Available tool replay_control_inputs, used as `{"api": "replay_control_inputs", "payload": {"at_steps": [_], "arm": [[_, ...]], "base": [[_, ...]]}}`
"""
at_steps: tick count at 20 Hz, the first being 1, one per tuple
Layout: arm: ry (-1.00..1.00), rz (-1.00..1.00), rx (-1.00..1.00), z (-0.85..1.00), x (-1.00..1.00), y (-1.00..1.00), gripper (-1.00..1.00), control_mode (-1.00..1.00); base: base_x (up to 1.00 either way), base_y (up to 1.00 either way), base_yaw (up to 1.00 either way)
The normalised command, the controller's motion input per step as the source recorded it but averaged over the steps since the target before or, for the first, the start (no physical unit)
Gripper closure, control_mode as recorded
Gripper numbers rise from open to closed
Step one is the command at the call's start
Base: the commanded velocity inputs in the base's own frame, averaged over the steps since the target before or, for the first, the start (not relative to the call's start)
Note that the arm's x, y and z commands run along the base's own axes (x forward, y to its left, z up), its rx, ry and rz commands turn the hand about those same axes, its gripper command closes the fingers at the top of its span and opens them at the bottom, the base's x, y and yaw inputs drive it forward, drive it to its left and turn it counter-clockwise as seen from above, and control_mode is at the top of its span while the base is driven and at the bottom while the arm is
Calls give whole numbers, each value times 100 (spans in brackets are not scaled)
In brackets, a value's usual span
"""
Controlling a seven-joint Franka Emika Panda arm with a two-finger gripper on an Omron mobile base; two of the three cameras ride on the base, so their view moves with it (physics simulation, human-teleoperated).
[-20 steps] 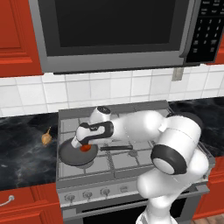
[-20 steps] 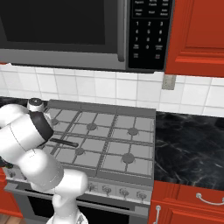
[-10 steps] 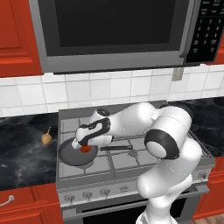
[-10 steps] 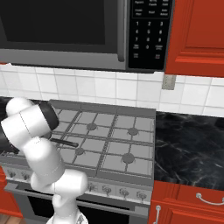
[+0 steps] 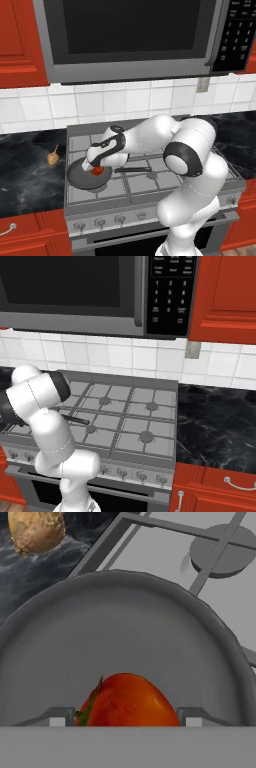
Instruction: Place the pan on the front left burner on the stove. Then place the tomato and the onion in the pan and turn on the front left burner.
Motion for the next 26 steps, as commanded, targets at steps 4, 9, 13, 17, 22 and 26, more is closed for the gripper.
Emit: {"api": "replay_control_inputs", "payload": {"at_steps": [4,9,13,17,22,26], "arm": [[0,0,0,-7,0,10,-100,-100],[0,0,0,-1,0,3,-100,-100],[0,0,0,0,0,0,-100,-100],[0,0,0,0,0,3,-100,-100],[-4,0,0,19,0,3,-100,-100],[-3,0,0,44,0,9,-100,-100]], "base": [[0,0,0],[0,0,0],[0,0,0],[0,0,0],[0,0,0],[0,0,0]]}}
